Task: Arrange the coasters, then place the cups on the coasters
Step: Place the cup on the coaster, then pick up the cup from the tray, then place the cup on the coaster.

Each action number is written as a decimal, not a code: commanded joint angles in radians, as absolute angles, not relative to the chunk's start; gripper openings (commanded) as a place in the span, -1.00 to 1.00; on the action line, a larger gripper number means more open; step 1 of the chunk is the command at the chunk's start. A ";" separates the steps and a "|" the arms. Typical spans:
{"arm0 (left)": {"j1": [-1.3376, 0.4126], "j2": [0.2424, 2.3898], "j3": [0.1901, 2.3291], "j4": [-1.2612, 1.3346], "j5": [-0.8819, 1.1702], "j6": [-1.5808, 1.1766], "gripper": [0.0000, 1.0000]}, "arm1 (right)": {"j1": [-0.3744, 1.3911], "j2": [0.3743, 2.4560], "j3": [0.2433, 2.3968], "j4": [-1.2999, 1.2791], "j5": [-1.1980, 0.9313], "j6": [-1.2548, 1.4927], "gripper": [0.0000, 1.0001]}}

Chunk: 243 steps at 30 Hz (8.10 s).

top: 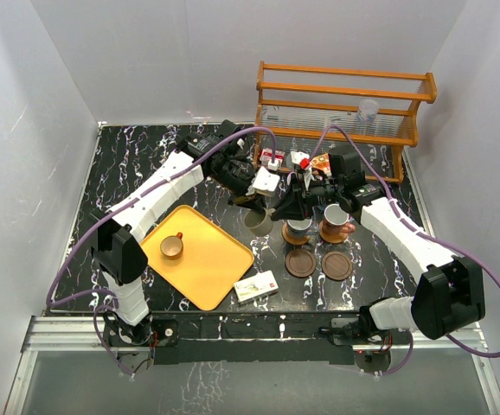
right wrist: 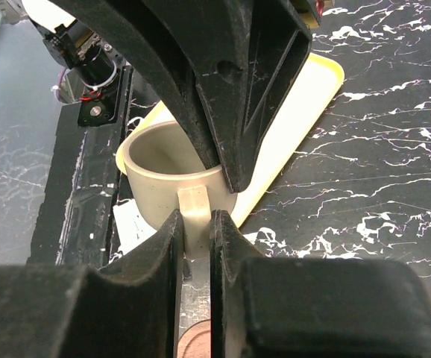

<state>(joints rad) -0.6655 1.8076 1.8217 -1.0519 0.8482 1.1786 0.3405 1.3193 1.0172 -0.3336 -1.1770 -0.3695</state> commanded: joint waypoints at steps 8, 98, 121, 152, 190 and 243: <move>-0.672 1.750 1.842 -1.019 0.805 1.113 -0.35 | 0.283 1.230 0.986 -0.457 -1.120 -0.556 -1.00; -0.669 1.629 1.616 -0.840 0.547 0.989 0.52 | -0.054 1.010 0.612 -0.944 -0.346 -1.194 -0.56; -0.669 1.610 1.577 -0.798 0.498 0.948 0.53 | -0.054 0.988 0.688 -1.033 -0.441 -1.119 -0.21; -0.063 1.425 1.137 -0.923 0.318 0.421 0.51 | -0.052 1.276 1.143 -0.742 -0.686 -0.502 0.17; -0.082 1.552 1.002 -0.799 0.298 0.399 -0.64 | -0.056 1.238 1.002 -0.573 -0.713 -0.402 0.14; -0.998 2.164 2.071 -1.093 0.335 0.996 -1.00 | -0.218 1.179 0.943 -0.455 -0.579 -0.267 0.22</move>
